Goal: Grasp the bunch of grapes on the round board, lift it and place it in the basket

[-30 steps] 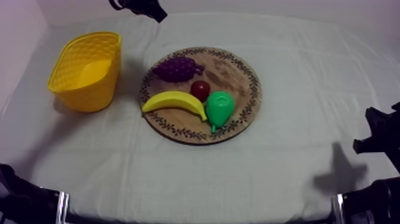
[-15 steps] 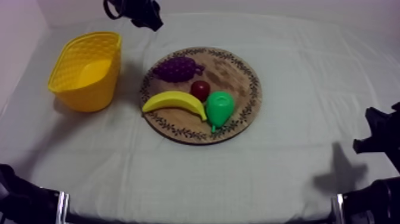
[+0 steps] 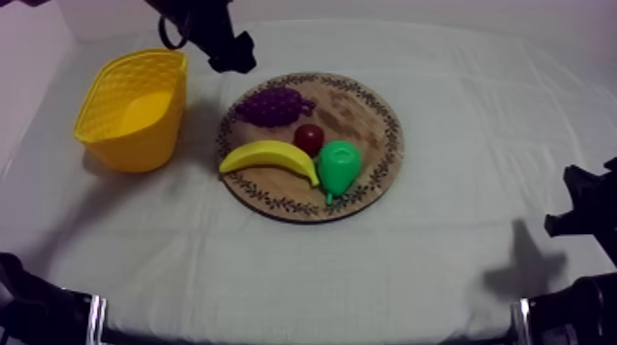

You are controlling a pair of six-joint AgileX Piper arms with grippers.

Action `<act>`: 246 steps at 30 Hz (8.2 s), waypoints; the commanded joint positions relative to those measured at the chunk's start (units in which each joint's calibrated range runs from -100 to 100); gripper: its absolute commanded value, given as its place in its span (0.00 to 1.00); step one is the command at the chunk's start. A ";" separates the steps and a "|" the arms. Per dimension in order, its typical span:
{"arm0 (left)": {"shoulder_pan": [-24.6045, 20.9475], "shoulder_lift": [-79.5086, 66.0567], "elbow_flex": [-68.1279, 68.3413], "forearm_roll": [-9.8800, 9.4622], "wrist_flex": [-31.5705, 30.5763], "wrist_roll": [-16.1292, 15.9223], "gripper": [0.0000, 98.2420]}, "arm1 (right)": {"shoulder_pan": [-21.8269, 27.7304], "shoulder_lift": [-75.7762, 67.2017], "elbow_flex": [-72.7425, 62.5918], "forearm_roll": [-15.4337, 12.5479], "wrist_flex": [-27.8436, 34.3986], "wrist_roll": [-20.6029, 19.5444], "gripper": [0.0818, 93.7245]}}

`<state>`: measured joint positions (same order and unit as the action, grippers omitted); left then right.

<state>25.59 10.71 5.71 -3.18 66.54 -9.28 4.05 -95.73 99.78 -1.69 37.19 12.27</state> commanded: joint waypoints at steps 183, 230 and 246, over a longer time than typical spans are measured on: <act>-16.60 -0.83 22.31 -3.10 -7.10 17.21 0.39 | 0.01 -0.02 -0.01 0.01 -0.02 0.01 0.00; -16.60 -44.01 63.43 -4.23 -31.42 25.08 0.01 | 0.01 -0.02 -0.01 0.01 -0.02 0.01 0.00; -17.31 -73.38 87.40 -4.18 -41.38 21.12 0.00 | 0.01 -0.02 -0.01 0.01 -0.02 0.01 0.00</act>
<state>8.47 -56.21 90.69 -7.43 24.91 11.88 4.05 -95.73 99.78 -1.69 37.20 12.27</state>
